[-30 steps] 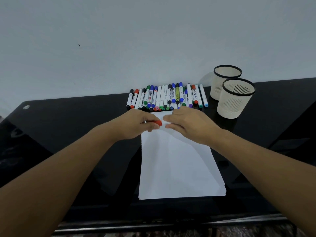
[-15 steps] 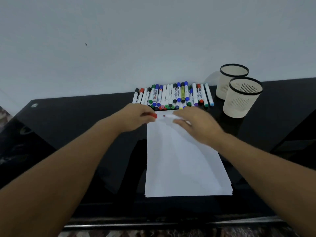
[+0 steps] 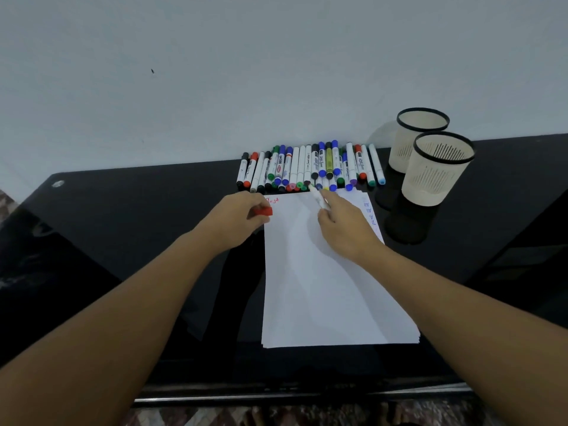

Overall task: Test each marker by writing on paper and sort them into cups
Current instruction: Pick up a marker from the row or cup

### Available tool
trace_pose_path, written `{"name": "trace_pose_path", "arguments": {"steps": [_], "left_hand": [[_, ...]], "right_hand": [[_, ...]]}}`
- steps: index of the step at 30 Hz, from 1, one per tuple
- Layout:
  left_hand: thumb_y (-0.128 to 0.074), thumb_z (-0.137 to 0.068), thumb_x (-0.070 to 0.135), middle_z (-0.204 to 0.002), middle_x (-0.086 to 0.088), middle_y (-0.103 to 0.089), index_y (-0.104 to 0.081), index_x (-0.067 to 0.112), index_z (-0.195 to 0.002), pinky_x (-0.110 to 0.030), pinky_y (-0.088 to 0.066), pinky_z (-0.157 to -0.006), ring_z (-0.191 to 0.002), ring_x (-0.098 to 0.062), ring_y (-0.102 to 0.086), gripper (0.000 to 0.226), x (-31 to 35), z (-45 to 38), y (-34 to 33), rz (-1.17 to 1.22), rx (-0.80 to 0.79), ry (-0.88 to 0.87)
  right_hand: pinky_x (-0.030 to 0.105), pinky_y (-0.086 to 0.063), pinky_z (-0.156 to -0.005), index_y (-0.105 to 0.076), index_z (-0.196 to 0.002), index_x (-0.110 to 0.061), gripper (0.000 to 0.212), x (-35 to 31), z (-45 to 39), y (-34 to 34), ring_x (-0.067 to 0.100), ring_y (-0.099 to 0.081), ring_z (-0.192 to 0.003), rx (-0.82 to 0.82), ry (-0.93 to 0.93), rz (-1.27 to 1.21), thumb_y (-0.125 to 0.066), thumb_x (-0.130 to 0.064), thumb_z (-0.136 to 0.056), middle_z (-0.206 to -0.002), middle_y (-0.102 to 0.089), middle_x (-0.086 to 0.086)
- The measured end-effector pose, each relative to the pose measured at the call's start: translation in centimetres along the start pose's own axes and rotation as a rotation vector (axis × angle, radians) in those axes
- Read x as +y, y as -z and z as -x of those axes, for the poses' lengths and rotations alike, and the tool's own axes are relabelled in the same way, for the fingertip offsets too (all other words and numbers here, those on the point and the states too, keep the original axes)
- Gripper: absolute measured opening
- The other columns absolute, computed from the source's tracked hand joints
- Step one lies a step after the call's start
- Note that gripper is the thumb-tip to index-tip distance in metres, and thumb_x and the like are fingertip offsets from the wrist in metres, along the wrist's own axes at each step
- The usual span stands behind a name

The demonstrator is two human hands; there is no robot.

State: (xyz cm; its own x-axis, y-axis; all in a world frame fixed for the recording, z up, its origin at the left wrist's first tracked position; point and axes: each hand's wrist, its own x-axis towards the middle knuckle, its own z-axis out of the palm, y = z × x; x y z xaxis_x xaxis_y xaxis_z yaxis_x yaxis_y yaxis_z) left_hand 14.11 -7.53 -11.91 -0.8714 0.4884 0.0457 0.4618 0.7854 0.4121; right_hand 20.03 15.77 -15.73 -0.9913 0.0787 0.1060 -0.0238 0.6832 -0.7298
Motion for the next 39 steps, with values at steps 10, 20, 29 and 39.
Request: {"name": "trace_pose_path", "arguments": {"steps": [10,20,29,39], "left_hand": [[-0.058,-0.102,0.032,-0.111,0.006,-0.051,-0.061,0.024,-0.138,-0.024,-0.04,-0.09,-0.099,-0.011,-0.052,0.037,-1.9,0.5,-1.6,-0.092,0.1,0.052],[-0.064,-0.099,0.031,-0.105,0.007,-0.061,-0.068,0.025,-0.128,-0.014,-0.037,-0.077,-0.091,-0.007,-0.055,0.03,-0.8,1.1,-3.1,0.035,0.193,0.042],[-0.062,-0.099,0.037,-0.128,0.005,-0.058,-0.065,0.028,-0.132,-0.025,-0.039,-0.097,-0.114,-0.013,-0.049,0.034,-2.1,1.5,-3.2,-0.051,0.104,0.048],[-0.052,-0.1,0.038,-0.133,0.005,-0.049,-0.037,0.04,-0.154,-0.037,-0.042,-0.103,-0.12,-0.016,-0.038,0.056,-3.2,1.8,-3.8,-0.051,0.065,0.017]], "right_hand": [[0.005,-0.036,-0.086,-0.067,-0.135,-0.031,0.045,2.6,1.2,0.4,0.012,-0.058,-0.102,-0.02,0.167,0.077,-0.046,-0.006,-0.105,-0.109,-0.062,0.001],[0.001,-0.036,-0.09,-0.061,-0.141,-0.035,0.05,-0.3,1.4,-0.1,-0.002,-0.053,-0.113,-0.117,0.107,-0.127,-0.049,-0.008,-0.101,-0.136,-0.06,-0.013],[0.01,-0.042,-0.09,-0.057,-0.136,-0.03,0.04,0.5,0.9,-0.9,0.007,-0.059,-0.106,-0.009,0.092,-0.005,-0.06,-0.009,-0.102,-0.121,-0.062,-0.009],[0.049,-0.054,-0.093,-0.048,-0.121,-0.039,0.034,2.9,1.4,2.4,0.023,-0.064,-0.102,-0.208,0.176,0.198,-0.053,-0.01,-0.103,-0.113,-0.068,0.002]]}}
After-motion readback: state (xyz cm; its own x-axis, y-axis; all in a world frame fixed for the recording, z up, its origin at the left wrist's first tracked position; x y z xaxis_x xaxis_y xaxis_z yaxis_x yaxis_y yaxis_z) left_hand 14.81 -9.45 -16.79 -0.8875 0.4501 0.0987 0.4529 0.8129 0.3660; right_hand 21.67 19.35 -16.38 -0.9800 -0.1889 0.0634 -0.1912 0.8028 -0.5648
